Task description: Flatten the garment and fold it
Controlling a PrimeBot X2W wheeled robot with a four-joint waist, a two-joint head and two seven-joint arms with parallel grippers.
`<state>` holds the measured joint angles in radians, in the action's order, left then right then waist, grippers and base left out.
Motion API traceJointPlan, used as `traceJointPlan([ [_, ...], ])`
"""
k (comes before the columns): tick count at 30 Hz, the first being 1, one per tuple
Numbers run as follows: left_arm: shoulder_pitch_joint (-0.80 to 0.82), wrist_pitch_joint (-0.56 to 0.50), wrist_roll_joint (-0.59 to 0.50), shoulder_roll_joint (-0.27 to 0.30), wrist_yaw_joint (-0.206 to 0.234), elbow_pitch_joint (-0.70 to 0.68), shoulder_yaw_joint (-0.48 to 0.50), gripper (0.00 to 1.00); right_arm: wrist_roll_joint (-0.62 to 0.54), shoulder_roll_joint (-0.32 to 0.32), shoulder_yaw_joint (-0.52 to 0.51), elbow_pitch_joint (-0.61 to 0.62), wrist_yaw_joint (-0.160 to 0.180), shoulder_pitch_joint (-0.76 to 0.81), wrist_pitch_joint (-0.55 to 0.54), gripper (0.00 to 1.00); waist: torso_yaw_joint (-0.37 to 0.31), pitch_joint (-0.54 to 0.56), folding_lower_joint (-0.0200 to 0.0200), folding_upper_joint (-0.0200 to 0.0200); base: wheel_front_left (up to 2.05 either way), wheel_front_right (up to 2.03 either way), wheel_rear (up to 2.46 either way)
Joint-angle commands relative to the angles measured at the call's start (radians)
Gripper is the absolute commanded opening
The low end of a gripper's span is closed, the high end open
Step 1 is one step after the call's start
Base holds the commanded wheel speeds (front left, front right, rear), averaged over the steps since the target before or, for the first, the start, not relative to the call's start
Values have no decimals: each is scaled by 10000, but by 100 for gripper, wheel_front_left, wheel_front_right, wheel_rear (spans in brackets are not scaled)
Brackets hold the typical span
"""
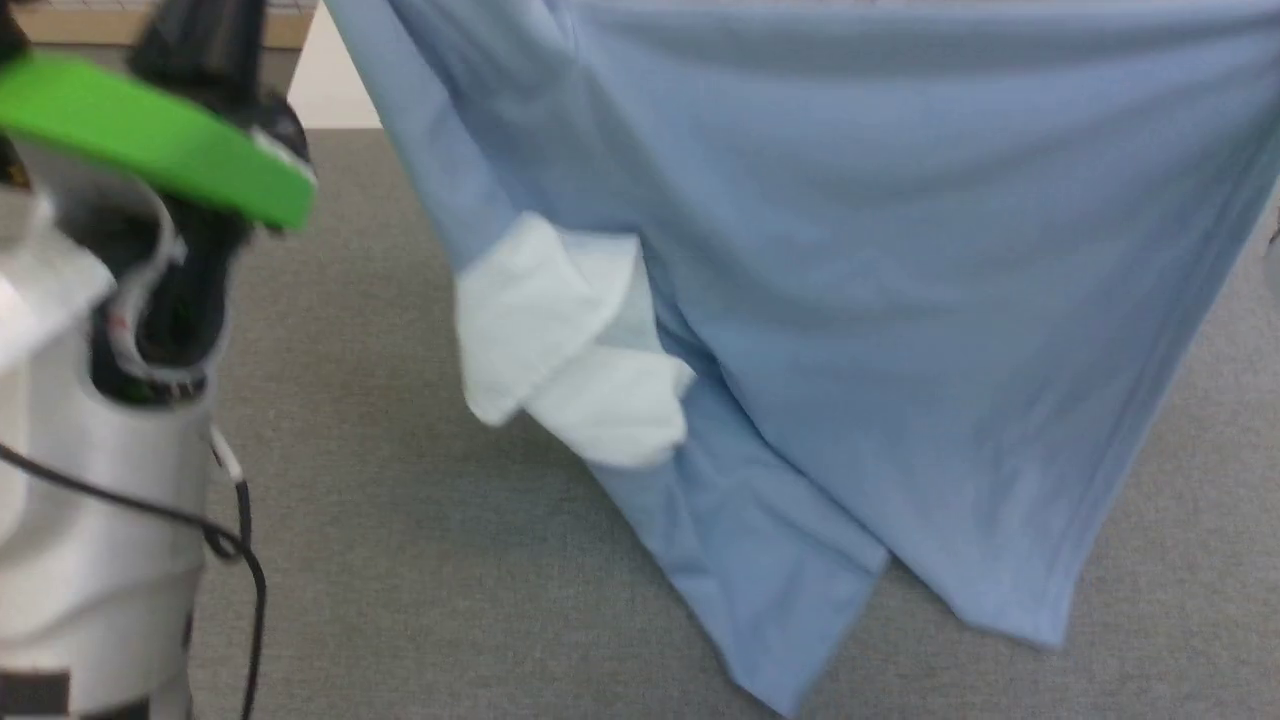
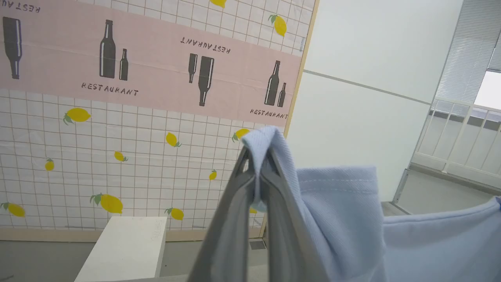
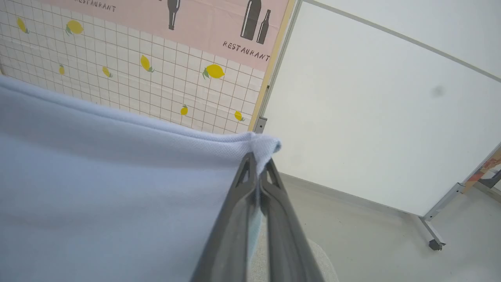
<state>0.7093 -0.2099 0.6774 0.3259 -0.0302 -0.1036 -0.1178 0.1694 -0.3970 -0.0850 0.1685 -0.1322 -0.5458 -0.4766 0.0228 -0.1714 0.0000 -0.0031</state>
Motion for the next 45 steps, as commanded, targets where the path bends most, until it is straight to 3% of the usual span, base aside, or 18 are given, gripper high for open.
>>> traceJointPlan([
  [1, 564, 14, -29, 68, -24, 172, 45, 0, 9, -134, 97, -139, 15, -495, -110, 0, -160, -579, 0, 31, 0, 0, 0],
  [10, 4120, 42, -649, 402, 169, 1389, 195, 0, -141, -441, 959, -1978, 15, -4305, -461, 0, -553, -2516, 0, 31, 0, 0, 0],
  [15, 6071, 512, -1040, 549, 433, 1982, 482, 0, -617, -205, 999, -2983, 15, -6328, -141, 0, -791, -3579, 0, 31, 0, 0, 0],
  [22, 8557, 1935, -1596, 675, 753, 2731, 925, 0, -1749, 576, 130, -4002, 15, -8631, 992, 0, -1101, -4569, 0, 31, 0, 0, 0],
  [27, 9298, 2883, -1574, 620, 615, 3054, 1125, 0, -2351, 921, -194, -4336, 15, -9486, 2097, 0, -1150, -4736, 0, 31, 0, 0, 0],
  [33, 8167, 2847, -1426, 804, 170, 3950, 978, 0, -2174, 1098, 182, -4997, 15, -8773, 2705, 0, -998, -4490, 0, 31, 0, 0, 0],
  [45, 2803, 2313, -1430, 1469, -726, 5482, -59, 0, -456, 1037, 1745, -5519, 15, -4064, 3227, 0, -485, -2575, 0, 31, 0, 0, 0],
])
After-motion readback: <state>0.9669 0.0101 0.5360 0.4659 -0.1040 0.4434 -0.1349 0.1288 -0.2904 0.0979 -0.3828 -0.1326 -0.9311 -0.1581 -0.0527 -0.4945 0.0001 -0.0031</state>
